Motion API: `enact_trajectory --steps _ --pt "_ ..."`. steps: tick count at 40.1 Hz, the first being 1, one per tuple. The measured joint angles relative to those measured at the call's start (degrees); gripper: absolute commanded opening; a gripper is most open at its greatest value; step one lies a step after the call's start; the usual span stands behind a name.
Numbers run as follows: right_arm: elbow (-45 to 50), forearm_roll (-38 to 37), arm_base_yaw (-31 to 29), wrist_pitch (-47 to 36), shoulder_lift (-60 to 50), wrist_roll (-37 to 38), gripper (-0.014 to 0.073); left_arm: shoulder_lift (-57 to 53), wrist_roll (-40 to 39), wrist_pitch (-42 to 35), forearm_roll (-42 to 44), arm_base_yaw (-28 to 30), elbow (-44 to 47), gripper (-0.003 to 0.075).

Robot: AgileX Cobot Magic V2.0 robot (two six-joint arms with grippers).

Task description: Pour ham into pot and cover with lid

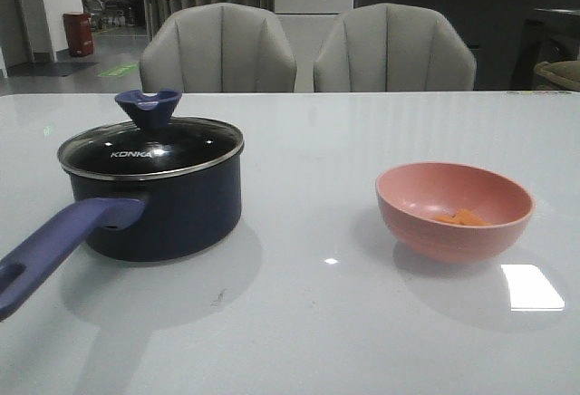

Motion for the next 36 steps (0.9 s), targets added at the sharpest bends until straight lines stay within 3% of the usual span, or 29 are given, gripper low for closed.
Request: enact_trajectory --steps 6,11,18,27,36 --pt "0.0 0.0 0.0 0.0 0.0 0.0 0.0161 0.0 0.0 -8.6 0.0 0.0 -0.1 0.0121" --pt "0.0 0.0 0.0 0.0 0.0 0.0 0.0161 0.0 0.0 -8.8 0.0 0.0 -2.5 0.0121" --pt "0.0 0.0 0.0 0.0 0.0 0.0 0.0161 4.7 0.0 -2.1 0.0 0.0 -11.5 0.0121" --pt "0.0 0.0 0.0 0.0 0.0 0.0 0.0161 15.4 0.0 13.7 -0.1 0.0 -20.0 0.0120" --pt "0.0 0.0 0.0 0.0 0.0 0.0 0.0161 18.9 0.0 15.9 -0.2 0.0 -19.9 0.0120"
